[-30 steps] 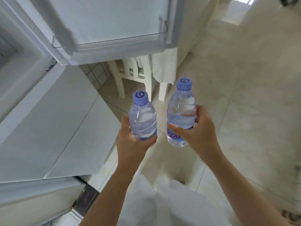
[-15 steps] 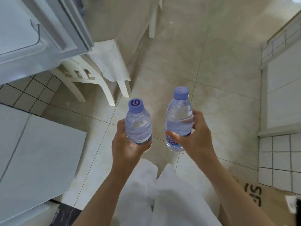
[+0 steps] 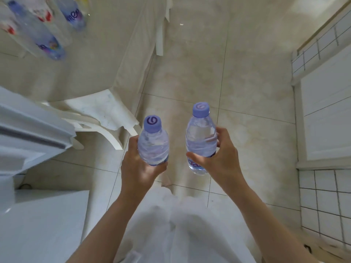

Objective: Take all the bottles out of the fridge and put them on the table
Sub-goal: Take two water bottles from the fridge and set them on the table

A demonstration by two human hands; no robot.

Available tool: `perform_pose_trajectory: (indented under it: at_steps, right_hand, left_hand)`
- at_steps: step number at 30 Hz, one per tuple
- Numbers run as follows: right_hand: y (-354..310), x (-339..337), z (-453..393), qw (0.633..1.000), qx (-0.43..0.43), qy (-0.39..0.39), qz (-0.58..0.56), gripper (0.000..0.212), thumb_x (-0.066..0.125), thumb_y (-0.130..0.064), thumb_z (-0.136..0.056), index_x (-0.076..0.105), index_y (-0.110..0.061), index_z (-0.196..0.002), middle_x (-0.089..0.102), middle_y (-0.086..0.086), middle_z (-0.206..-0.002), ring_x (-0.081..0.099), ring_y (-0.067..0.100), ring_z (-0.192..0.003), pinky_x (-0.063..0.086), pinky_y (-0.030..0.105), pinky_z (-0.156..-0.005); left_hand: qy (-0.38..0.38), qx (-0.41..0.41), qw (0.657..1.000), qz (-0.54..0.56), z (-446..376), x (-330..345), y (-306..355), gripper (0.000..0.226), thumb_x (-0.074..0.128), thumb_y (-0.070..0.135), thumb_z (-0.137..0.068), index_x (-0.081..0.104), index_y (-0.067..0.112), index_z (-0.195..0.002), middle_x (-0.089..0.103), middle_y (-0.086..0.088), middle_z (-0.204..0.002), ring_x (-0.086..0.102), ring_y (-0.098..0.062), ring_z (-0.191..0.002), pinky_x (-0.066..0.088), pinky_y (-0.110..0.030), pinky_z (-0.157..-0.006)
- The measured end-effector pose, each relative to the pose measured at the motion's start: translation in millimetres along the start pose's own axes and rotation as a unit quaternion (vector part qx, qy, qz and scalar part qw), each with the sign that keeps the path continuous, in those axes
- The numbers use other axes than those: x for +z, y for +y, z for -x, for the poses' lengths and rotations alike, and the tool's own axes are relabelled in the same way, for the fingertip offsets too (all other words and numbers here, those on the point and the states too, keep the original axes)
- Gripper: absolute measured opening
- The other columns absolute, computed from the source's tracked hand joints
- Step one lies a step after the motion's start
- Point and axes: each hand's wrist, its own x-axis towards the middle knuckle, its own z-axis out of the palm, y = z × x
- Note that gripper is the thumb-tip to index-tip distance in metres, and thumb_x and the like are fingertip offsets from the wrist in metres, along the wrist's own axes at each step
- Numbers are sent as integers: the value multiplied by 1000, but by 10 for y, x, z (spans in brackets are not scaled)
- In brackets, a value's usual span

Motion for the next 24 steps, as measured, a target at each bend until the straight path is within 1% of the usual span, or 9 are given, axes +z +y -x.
perform_pose_trajectory:
  at_steps: [3,5,8,10,14,16,17,19,24]
  right_hand:
    - [-127,44,-408,1000,-3,1,-6,74,92,-27,-55,46,-27,-114,59,-25,-93,57,-11,-85,44,3,-67]
    - [-207,60,-619,1000,0,1,-10,76,92,-27,-55,47,-25,-116,60,-23,-95,59,-8,-84,45,5,-68]
    - [-334,73,-1029,1000,-2,-8,-7,77,92,-27,-55,47,-24,-118,61,-21,-96,61,-4,-86,46,7,-68]
    - [-404,66,-1303,1000,-7,-15,-6,77,92,-27,-55,48,-24,-118,61,-22,-95,60,-5,-86,46,7,-69]
    - [-537,20,-1970,999,-25,-45,6,77,91,-27,-55,48,-24,-119,63,-19,-96,62,-2,-87,47,13,-72]
    - [-610,-8,-2340,997,-37,-71,15,76,91,-27,-56,48,-23,-119,64,-17,-97,62,2,-87,48,15,-73]
    - [-656,-22,-2532,995,-45,-85,20,75,90,-27,-56,48,-23,-118,64,-16,-97,63,3,-87,47,14,-72]
    - [-783,-57,-2925,991,-64,-112,35,74,90,-28,-56,48,-24,-117,63,-19,-94,61,2,-84,44,10,-69]
    - [-1109,-102,-3760,973,-104,-190,78,75,90,-26,-57,48,-26,-120,61,-21,-91,61,5,-84,43,17,-71]
  left_hand:
    - [6,0,1000,16,-438,-8,99,75,82,34,-48,51,11,-112,56,17,-90,61,-20,-78,49,-27,-67]
    - [13,-12,999,29,-649,-1,157,73,83,31,-47,48,16,-109,61,9,-88,62,-20,-78,50,-31,-66]
    - [20,-32,999,38,-1034,49,214,72,82,32,-47,48,17,-108,59,18,-86,60,-12,-76,49,-27,-65]
    - [25,-48,997,48,-1272,98,265,71,82,31,-47,47,18,-107,60,19,-84,61,-10,-75,49,-29,-64]
    - [48,-81,992,79,-1776,247,416,69,82,30,-47,47,18,-106,64,11,-85,62,-8,-75,53,-35,-67]
    - [62,-96,989,91,-2037,347,504,66,81,30,-48,48,27,-104,65,7,-86,63,-7,-73,54,-38,-67]
    - [71,-106,988,93,-2174,396,561,64,81,30,-48,47,35,-101,65,6,-89,64,-8,-74,55,-39,-67]
    - [98,-130,981,101,-2451,493,680,61,81,29,-48,46,44,-96,65,5,-93,65,-12,-78,56,-42,-69]
    - [176,-192,958,116,-2994,659,918,64,82,27,-49,47,28,-103,65,12,-85,64,-17,-80,54,-39,-71]
